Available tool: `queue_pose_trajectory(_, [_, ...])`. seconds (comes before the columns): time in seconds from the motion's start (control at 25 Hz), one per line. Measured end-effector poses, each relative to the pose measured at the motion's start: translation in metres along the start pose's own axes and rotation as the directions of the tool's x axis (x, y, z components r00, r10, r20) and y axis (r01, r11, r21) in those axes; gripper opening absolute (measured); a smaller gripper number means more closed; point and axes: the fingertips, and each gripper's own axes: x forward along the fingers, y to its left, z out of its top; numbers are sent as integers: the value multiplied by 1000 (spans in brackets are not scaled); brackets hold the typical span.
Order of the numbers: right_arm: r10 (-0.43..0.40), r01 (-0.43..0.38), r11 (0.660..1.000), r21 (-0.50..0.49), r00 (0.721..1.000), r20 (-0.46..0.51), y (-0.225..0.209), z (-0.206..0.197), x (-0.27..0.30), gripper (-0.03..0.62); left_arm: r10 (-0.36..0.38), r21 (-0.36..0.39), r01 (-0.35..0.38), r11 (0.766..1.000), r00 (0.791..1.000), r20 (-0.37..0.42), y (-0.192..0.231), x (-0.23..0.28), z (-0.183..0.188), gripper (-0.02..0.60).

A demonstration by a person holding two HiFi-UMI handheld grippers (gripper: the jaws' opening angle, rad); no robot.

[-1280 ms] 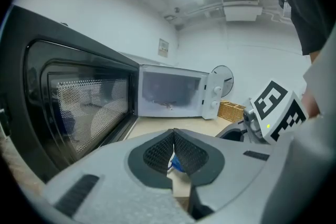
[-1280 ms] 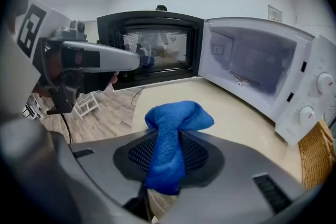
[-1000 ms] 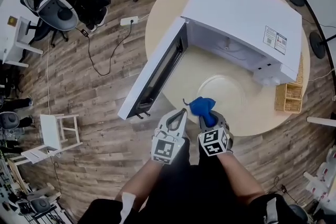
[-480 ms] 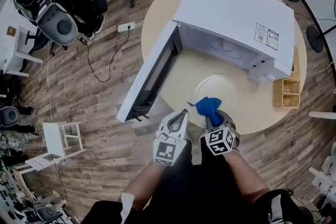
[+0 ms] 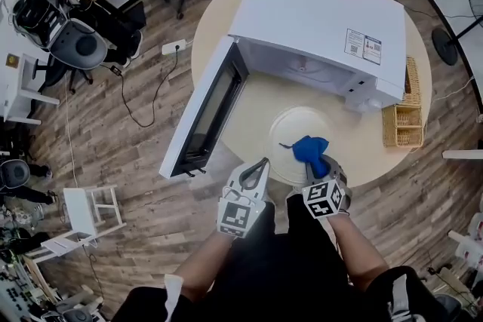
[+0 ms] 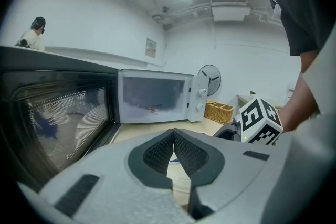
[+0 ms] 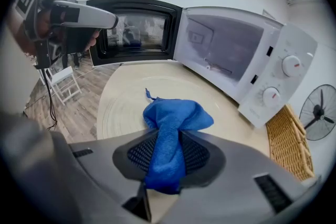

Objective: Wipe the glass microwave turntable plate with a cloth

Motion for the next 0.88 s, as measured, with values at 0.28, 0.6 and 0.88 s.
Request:
queue_pose_trajectory(0.28, [-62, 63, 998, 21, 997, -43, -34, -20, -6, 109, -45, 26, 45, 999, 999, 4, -14, 14, 15, 6])
queue_pose_trajectory(0.6, [-102, 105, 993, 45, 993, -67, -57, -34, -9, 115, -78, 51, 77, 996, 997, 21, -23, 28, 31, 6])
queue_pose_trajectory(0.88, [-108, 101, 992, 74, 990, 91, -64, 12, -28, 104, -72, 36, 70, 997, 996, 47, -15, 30, 46, 6])
